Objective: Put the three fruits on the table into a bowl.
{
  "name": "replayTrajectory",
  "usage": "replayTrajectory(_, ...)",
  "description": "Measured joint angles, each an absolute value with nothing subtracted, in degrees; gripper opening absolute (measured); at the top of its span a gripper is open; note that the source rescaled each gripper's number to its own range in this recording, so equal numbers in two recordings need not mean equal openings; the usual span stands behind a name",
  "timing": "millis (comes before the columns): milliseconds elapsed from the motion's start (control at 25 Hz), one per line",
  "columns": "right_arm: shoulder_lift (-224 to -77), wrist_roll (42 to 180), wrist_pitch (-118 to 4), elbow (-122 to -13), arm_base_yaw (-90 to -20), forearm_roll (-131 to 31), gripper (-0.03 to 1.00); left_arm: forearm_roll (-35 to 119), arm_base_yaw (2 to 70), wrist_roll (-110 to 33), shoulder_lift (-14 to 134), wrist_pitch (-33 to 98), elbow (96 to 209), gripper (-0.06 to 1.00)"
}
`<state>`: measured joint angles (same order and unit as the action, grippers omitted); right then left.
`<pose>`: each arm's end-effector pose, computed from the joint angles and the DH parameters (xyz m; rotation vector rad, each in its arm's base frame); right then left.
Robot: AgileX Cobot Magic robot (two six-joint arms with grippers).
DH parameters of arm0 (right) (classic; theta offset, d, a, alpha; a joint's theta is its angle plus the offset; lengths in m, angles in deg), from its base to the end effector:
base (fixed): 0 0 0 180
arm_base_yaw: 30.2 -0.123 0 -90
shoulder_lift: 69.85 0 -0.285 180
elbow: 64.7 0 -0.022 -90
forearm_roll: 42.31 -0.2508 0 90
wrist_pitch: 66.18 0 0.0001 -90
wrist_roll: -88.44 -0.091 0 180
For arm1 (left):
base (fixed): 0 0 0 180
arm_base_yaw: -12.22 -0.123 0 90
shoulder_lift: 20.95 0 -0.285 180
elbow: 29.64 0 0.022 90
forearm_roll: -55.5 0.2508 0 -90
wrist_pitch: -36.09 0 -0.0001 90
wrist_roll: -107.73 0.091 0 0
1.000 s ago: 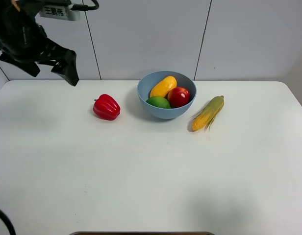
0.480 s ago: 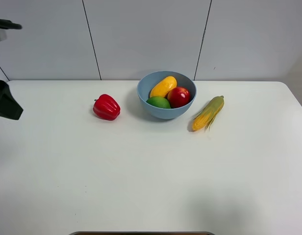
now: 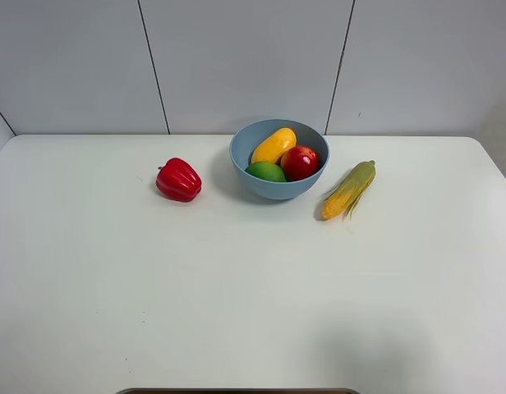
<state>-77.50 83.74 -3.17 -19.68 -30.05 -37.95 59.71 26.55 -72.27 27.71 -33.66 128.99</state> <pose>-0.0146 -0.0061 0.2912 0.0935 2.0148 -0.0399 0.0970 -0.0183 0.3740 0.3041 2.4170 -0.0166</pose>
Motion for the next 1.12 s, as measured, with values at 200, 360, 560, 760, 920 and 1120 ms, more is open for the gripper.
replayTrajectory(200,-77.5,83.74,-3.17,-19.68,-30.05,-37.95,0.69,56.74,15.01,-72.57,16.02,-33.66,119.5,0.99)
replayTrajectory(360,-77.5,83.74,-3.17,-19.68,-30.05,-37.95,0.69,55.5,9.62,-72.68,6.43,-32.72,112.24,0.99)
replayTrajectory(560,-77.5,83.74,-3.17,-19.68,-30.05,-37.95,0.69,55.5,7.6,-72.68,-3.87,-28.99,104.61,0.99)
replayTrajectory(760,-77.5,83.74,-3.17,-19.68,-30.05,-37.95,0.69,54.99,7.48,-72.27,-11.48,-27.29,98.82,0.99)
replayTrajectory(920,-77.5,83.74,-3.17,-19.68,-30.05,-37.95,0.69,54.43,7.3,-71.57,-13.26,-26.59,98.44,0.99)
replayTrajectory(1120,-77.5,83.74,-3.17,-19.68,-30.05,-37.95,0.69,53.85,7.3,-70.7,-13.33,-26.24,98.44,0.99)
